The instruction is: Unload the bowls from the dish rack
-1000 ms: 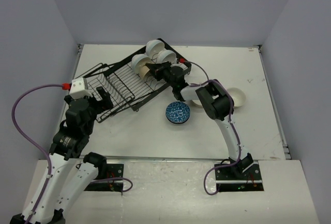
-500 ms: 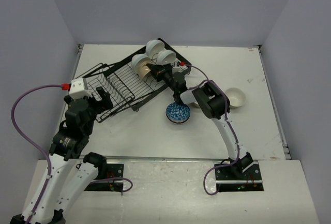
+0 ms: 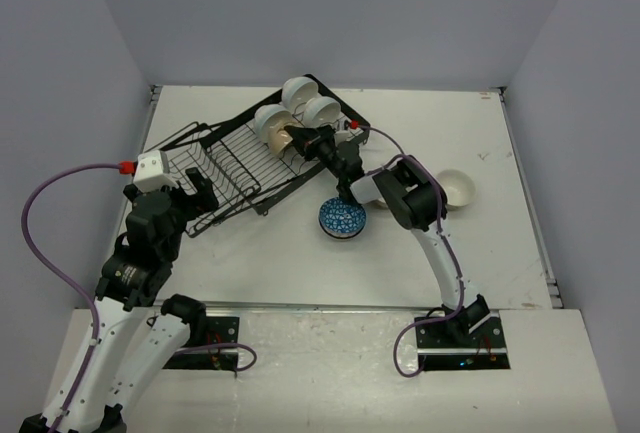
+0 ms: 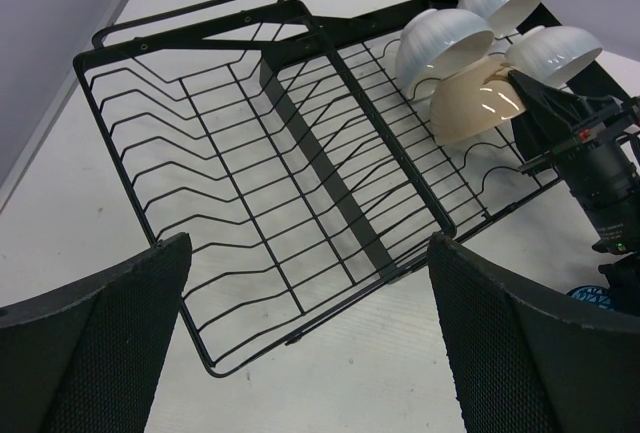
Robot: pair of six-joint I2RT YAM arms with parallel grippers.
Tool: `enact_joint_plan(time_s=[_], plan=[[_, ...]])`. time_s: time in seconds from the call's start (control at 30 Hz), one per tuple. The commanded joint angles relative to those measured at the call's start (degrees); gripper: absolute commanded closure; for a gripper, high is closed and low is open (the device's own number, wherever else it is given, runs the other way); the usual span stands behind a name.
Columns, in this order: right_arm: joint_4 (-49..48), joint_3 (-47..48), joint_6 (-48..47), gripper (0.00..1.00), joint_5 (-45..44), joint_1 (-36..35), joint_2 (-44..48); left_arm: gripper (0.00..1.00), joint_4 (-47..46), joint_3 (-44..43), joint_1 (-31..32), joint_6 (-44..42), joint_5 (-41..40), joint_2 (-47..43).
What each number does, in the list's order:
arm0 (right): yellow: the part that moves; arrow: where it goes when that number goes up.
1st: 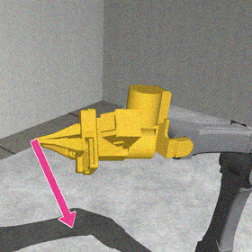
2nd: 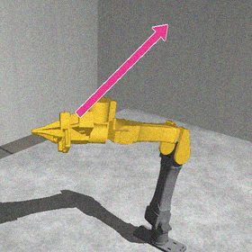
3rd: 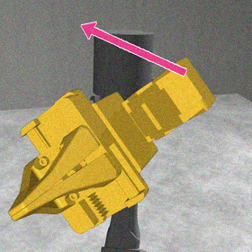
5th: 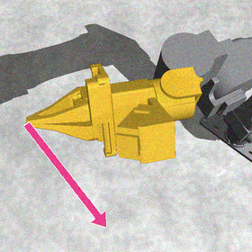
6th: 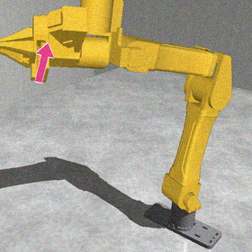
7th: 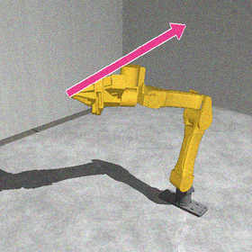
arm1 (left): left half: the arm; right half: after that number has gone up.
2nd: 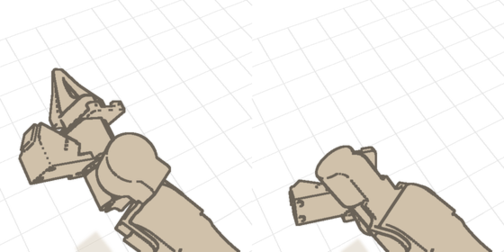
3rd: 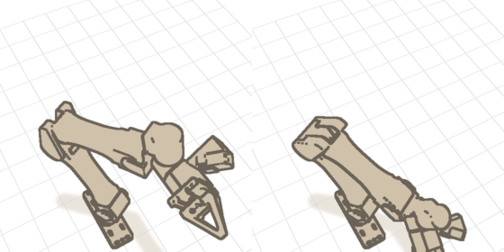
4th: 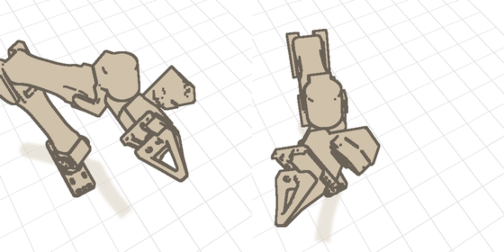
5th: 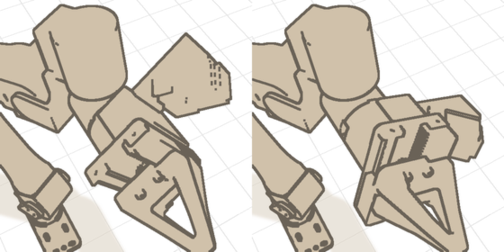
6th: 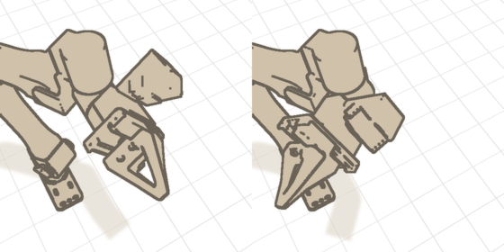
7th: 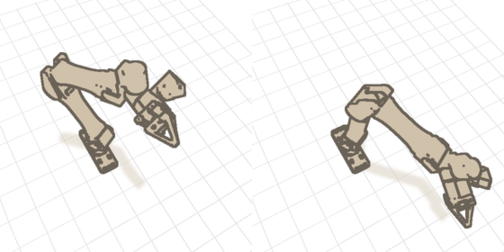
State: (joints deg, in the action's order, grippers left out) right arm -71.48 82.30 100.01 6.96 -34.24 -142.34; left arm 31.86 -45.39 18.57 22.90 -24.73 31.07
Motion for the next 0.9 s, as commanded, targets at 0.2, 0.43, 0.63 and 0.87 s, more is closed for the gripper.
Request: enact_joint_plan(time_s=[0.2, 0.43, 0.63, 0.87], plan=[[-15.2, 0.0, -1.7, 1.00, 3.0, -0.5, 7.3, 0.00, -2.3, 0.2, 0.3, -1.2, -0.3, -0.1], [-18.7, 3.4, -1.6, 1.00, 5.3, -0.3, 6.4, 0.00, -2.3, 0.1, 0.3, -1.2, -0.2, -0.1], [-20.5, 5.2, -1.9, 1.00, 7.0, 0.0, 7.0, 0.00, -2.5, 0.2, 0.3, -1.2, -0.2, 0.1], [-23.0, 6.1, -1.9, 1.00, 8.6, 0.6, 8.5, 0.00, -2.3, 0.2, 0.3, -1.2, -0.3, 0.1]])
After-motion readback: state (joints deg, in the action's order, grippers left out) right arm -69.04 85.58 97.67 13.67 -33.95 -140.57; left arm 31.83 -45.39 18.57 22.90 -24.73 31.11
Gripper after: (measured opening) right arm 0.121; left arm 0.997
